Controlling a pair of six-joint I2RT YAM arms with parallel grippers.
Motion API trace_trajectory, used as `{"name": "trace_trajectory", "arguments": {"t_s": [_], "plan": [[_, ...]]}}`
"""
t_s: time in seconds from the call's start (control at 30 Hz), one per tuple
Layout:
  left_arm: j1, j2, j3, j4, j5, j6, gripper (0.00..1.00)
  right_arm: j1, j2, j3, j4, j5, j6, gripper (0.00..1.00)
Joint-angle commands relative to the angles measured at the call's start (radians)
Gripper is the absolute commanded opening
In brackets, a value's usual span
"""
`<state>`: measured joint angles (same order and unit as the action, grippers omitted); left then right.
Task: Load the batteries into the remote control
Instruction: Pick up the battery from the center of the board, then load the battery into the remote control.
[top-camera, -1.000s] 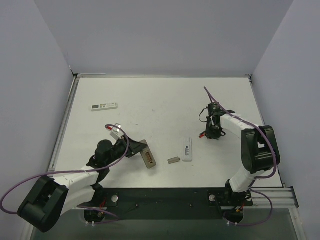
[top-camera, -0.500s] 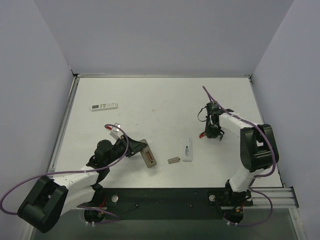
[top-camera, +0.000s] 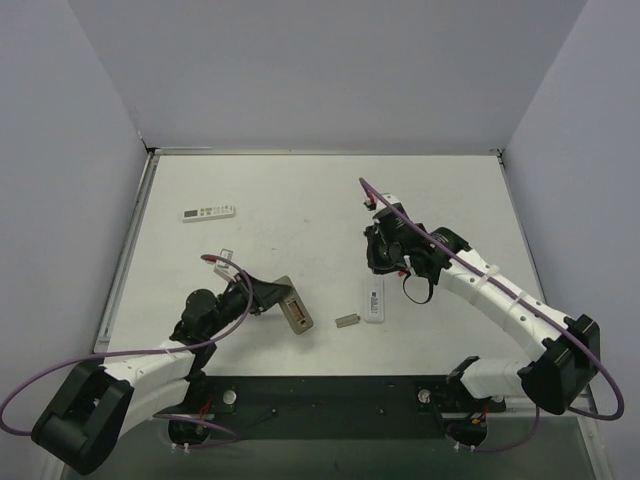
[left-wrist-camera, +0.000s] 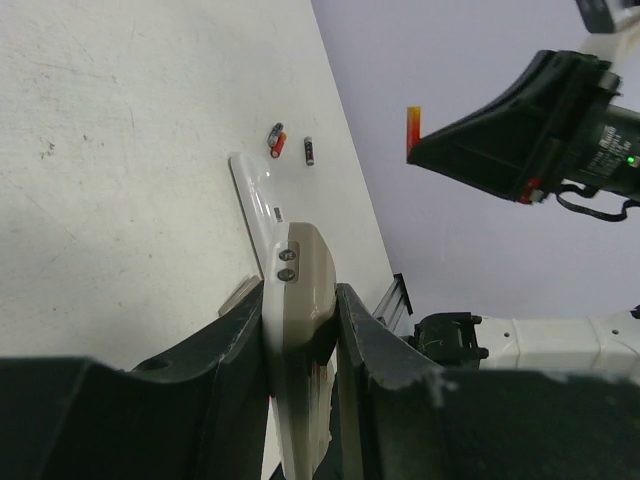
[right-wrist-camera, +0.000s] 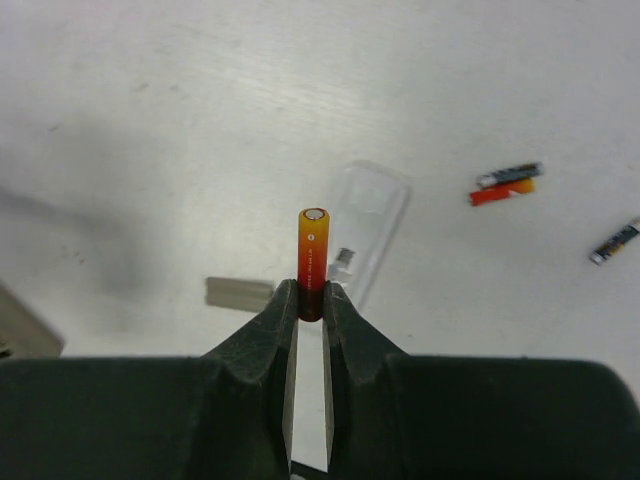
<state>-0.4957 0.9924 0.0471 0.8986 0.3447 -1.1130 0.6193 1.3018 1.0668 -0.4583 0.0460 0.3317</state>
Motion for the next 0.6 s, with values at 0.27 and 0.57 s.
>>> {"name": "trace_trajectory", "arguments": {"t_s": [0.27, 0.57], "plan": [[0.002, -0.084, -0.029, 0.191, -0.050, 0.002, 0.00, 0.401, 0.071, 0.222, -0.186, -0.198, 0.035, 0.00], [-0.015, -0.104, -0.030, 0.224, -0.081, -0.034, 0.00, 0.467, 0.195, 0.363, -0.227, -0.244, 0.059, 0.00]]}}
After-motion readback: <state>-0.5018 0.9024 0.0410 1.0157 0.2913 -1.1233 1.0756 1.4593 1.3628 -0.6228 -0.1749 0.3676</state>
